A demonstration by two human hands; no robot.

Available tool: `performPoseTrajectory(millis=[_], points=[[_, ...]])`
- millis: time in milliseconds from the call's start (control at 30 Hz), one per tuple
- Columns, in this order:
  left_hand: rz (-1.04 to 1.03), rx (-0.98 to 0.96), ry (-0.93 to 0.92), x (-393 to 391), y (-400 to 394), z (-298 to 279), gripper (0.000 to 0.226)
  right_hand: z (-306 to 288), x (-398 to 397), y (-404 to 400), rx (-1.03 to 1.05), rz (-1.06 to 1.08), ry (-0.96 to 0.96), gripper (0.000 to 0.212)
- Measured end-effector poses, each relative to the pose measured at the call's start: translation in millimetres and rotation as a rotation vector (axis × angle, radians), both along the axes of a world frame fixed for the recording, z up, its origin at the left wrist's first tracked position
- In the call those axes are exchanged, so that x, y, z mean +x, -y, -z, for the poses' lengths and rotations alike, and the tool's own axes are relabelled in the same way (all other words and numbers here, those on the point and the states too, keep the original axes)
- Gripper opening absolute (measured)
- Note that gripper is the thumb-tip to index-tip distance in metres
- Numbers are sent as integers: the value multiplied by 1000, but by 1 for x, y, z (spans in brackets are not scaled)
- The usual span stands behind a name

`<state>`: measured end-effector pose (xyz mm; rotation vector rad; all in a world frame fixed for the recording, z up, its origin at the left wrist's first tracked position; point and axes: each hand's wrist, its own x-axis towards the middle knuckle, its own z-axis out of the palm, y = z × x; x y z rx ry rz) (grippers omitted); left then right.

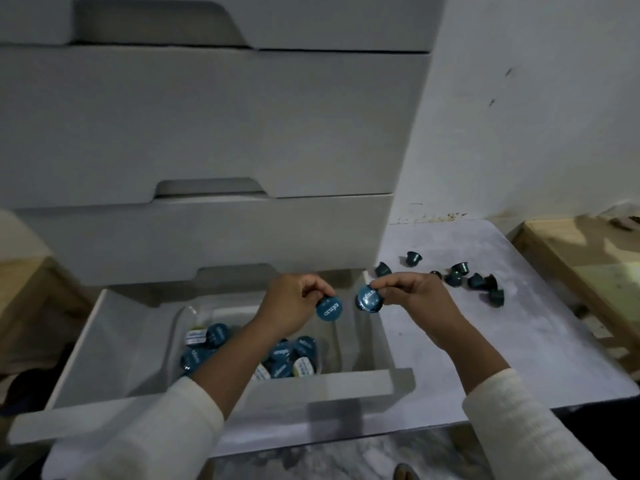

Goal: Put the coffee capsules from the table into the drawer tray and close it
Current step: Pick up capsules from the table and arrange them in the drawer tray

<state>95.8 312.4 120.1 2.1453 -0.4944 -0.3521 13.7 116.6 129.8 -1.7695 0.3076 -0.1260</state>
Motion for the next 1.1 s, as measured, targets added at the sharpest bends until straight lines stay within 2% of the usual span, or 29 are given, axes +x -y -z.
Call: performPoseTrajectory(millis=[100,200,300,500,633,767,900,1100], points=[[-28,78,21,9,-42,4,24,4,12,-39,-49,-78,-15,32],[-47,168,26,23,-73,9,24,9,32,-72,-117,-137,-87,18],[-43,252,10,38,-96,16,21,22,59,-100,-194,-188,-163,15],[-35,365,-15,62,-120,41,22,60,100,-136,-379,-249,-278,16],[-7,409,-20,71,-124,51,25,74,113,-145,-418,-263,-343,17],[18,421,-34,76,-125,61,23,85,121,-150,-489,-268,-398,35],[12,423,-97,79,-125,72,23,86,121,-153,-461,-258,-417,16],[2,392,-127,79,-127,76,20,90,122,-152,-390,-271,-406,14]])
